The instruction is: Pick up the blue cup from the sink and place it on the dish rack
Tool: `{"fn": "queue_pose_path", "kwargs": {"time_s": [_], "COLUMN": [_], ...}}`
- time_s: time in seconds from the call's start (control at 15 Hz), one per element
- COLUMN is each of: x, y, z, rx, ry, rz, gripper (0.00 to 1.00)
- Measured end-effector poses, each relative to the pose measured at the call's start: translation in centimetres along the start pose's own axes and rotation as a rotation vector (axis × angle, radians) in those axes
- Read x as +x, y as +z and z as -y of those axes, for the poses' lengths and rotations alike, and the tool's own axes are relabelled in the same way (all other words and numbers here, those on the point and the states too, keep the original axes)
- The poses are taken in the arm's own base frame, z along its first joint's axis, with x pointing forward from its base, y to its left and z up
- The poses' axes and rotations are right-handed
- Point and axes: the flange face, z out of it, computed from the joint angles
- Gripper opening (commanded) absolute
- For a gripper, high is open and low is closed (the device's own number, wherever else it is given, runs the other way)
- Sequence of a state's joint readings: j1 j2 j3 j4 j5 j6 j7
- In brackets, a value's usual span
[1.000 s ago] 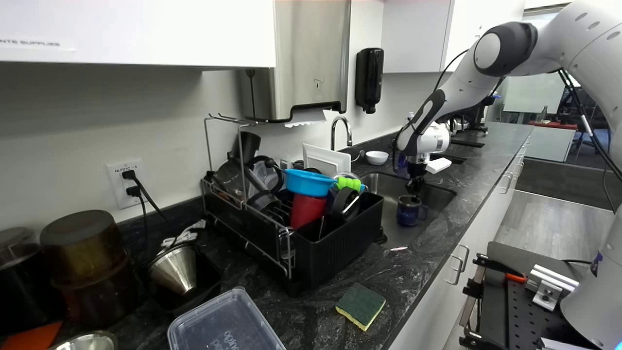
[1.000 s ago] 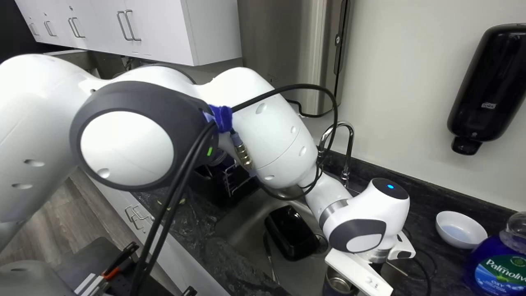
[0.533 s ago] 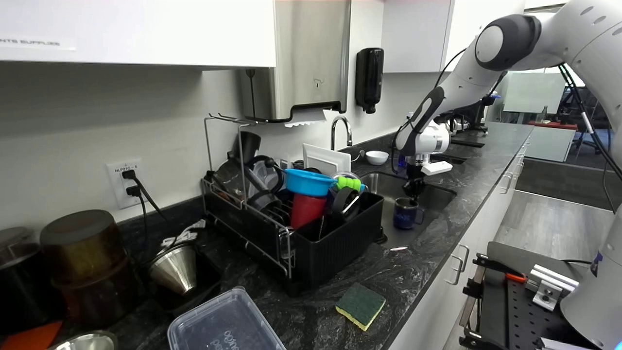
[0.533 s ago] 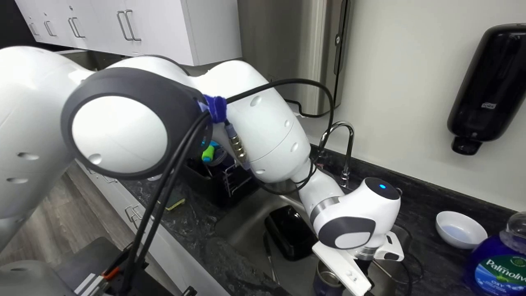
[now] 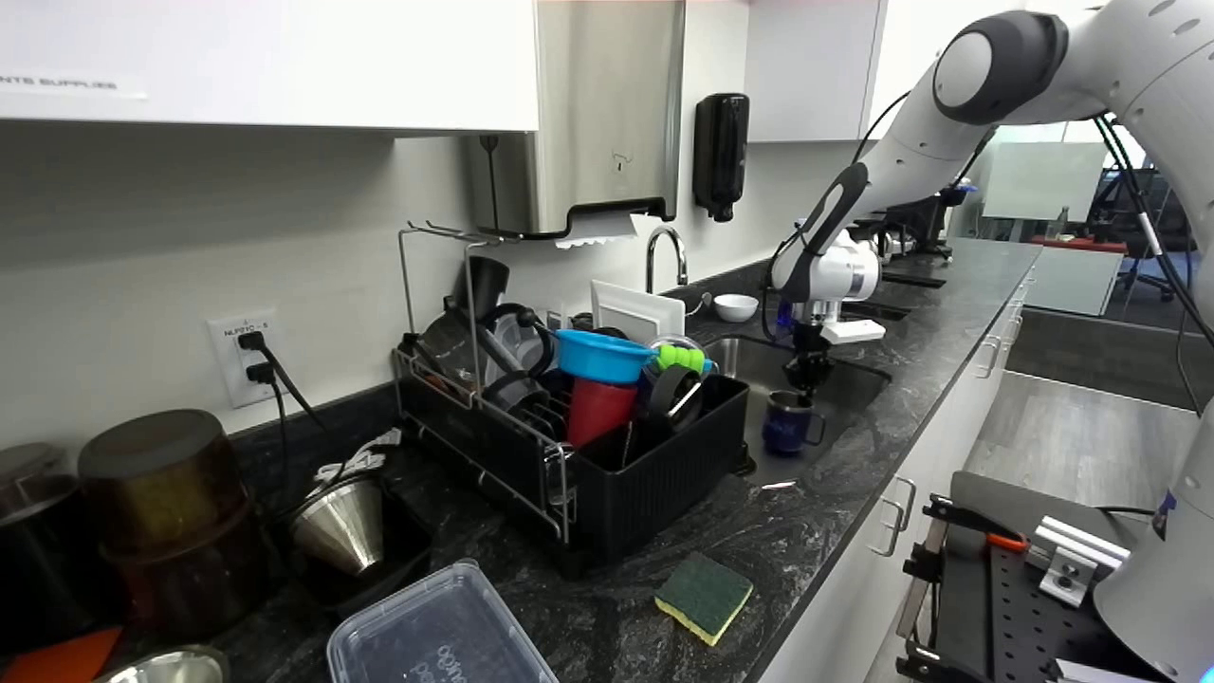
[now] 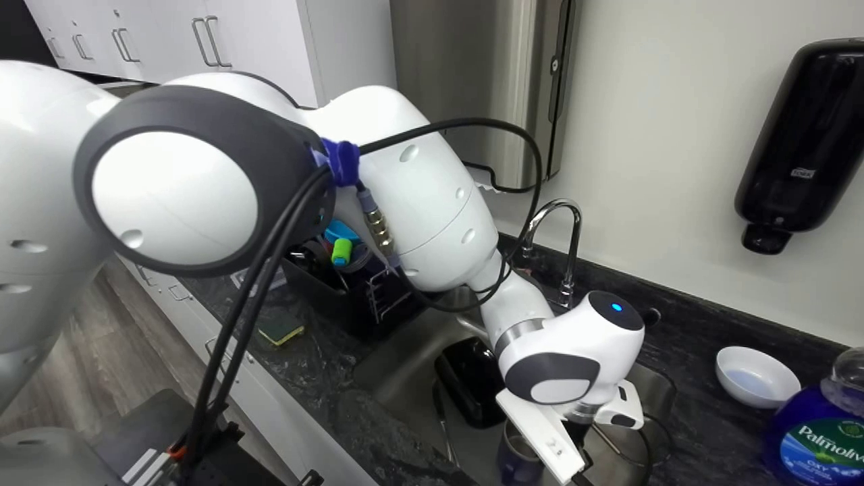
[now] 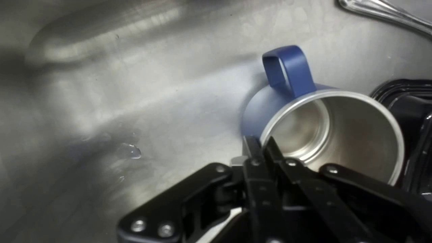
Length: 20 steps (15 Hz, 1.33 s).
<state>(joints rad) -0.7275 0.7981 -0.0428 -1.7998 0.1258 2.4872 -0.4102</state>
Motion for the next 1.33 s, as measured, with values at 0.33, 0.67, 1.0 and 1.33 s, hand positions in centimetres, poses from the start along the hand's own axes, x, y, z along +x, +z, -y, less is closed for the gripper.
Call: {"fn": "queue_pose_path", "kwargs": {"time_s": [0.33,0.67,1.0,1.33], "x": [-0.2,-0.8,-1.6,-2.1], "y": [-1.1,-2.9,-5.7,-8.8], "z": [1.8,3.0,3.4,3.3], "rx": [0.026,0.022,0.042,0.103], "ry": [0.071,0.165,0.273,0.420], "rz": [-0.009,-0.001,0.056,0.130], "gripper": [0.02,0.02,0.02,0.02]}}
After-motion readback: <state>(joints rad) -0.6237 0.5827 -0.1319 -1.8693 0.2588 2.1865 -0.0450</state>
